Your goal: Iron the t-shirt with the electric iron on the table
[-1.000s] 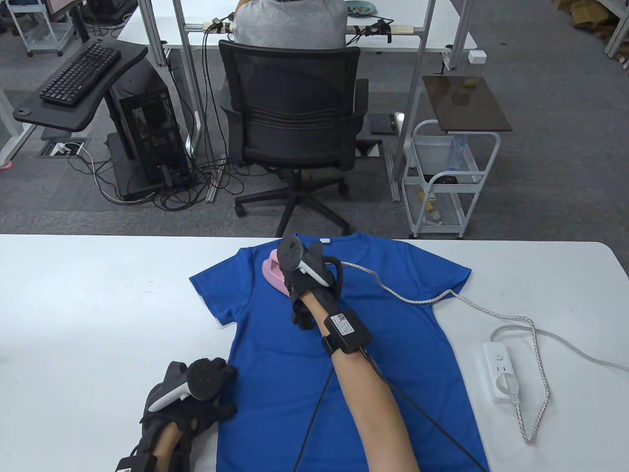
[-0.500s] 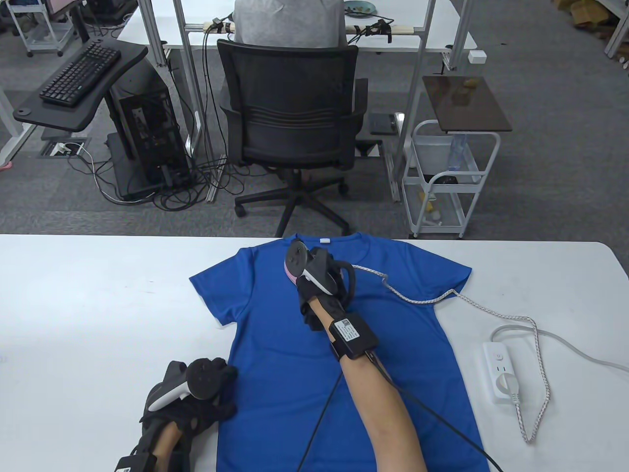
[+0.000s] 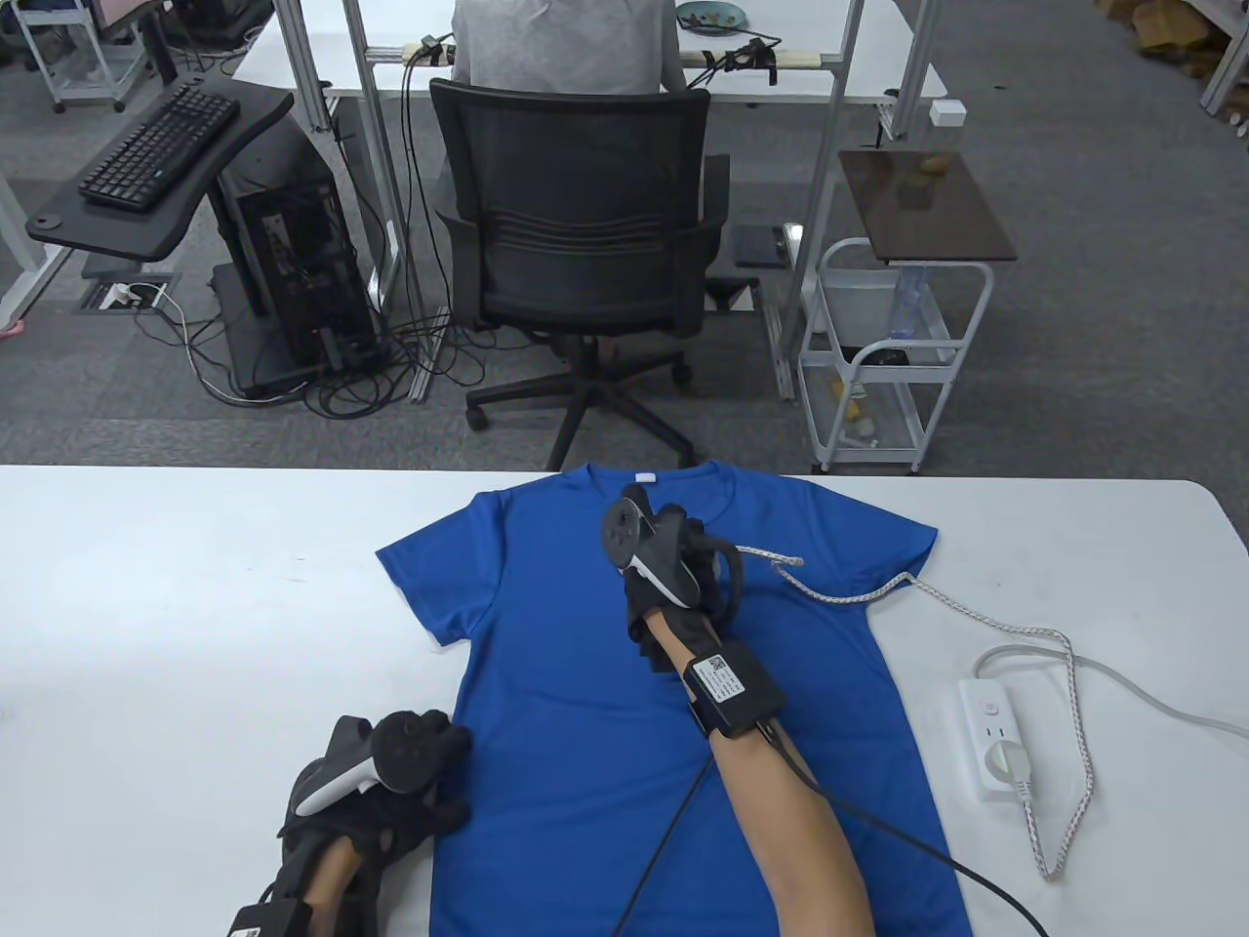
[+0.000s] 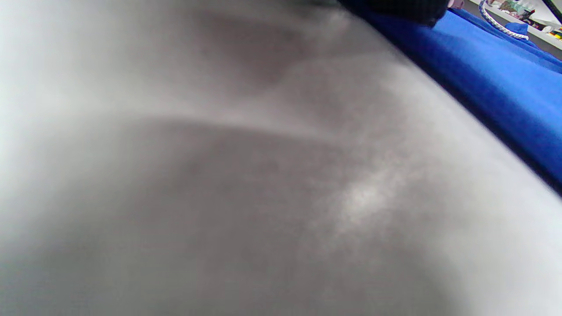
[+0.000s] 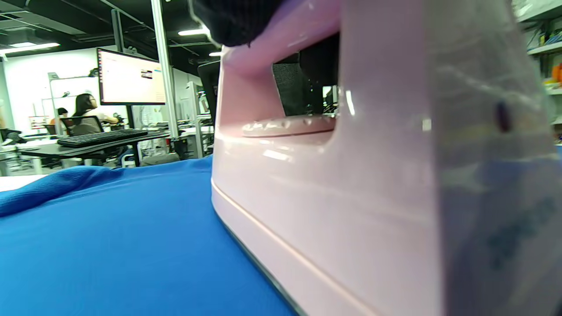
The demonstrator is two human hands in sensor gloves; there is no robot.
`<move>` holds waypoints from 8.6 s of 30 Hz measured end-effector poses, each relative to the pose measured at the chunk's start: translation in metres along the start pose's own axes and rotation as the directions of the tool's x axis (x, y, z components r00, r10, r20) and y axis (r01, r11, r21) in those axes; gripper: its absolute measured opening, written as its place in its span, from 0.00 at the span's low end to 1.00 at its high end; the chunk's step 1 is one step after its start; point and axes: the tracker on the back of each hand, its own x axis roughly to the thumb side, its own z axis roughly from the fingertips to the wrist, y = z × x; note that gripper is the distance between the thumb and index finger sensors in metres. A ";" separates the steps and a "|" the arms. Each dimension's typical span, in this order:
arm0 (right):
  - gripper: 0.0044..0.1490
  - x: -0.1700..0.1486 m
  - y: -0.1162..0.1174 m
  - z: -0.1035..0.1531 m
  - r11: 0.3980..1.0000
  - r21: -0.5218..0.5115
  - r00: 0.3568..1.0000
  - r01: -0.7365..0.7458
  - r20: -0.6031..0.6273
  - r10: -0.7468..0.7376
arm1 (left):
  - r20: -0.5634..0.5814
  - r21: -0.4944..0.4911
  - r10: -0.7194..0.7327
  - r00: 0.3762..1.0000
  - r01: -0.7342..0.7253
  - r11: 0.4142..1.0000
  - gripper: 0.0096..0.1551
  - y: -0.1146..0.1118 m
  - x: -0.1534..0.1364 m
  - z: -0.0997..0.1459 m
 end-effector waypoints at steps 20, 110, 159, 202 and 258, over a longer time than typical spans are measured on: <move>0.38 0.018 0.008 -0.032 0.995 0.053 0.995 0.088 -0.054 -0.085 | 0.034 -0.043 0.034 0.999 -0.033 0.999 0.47 0.003 -0.003 0.000; 0.39 -0.072 0.005 -0.054 0.987 0.149 0.956 0.064 -0.292 -0.018 | 0.008 -0.018 -0.010 1.000 0.010 1.000 0.53 0.002 -0.005 0.005; 0.38 -0.129 -0.005 -0.050 0.980 0.100 0.911 0.174 -0.394 -0.122 | 0.007 -0.017 -0.018 1.000 0.018 1.000 0.51 0.004 -0.004 0.005; 0.40 -0.258 -0.017 -0.066 0.968 0.104 0.806 0.230 -0.578 -0.129 | -0.015 -0.008 0.018 1.000 -0.018 1.000 0.49 0.003 -0.006 0.004; 0.40 -0.227 -0.022 -0.046 0.966 0.132 0.880 0.220 -0.455 -0.139 | 0.025 0.034 0.008 1.000 -0.009 0.999 0.47 0.008 -0.022 0.012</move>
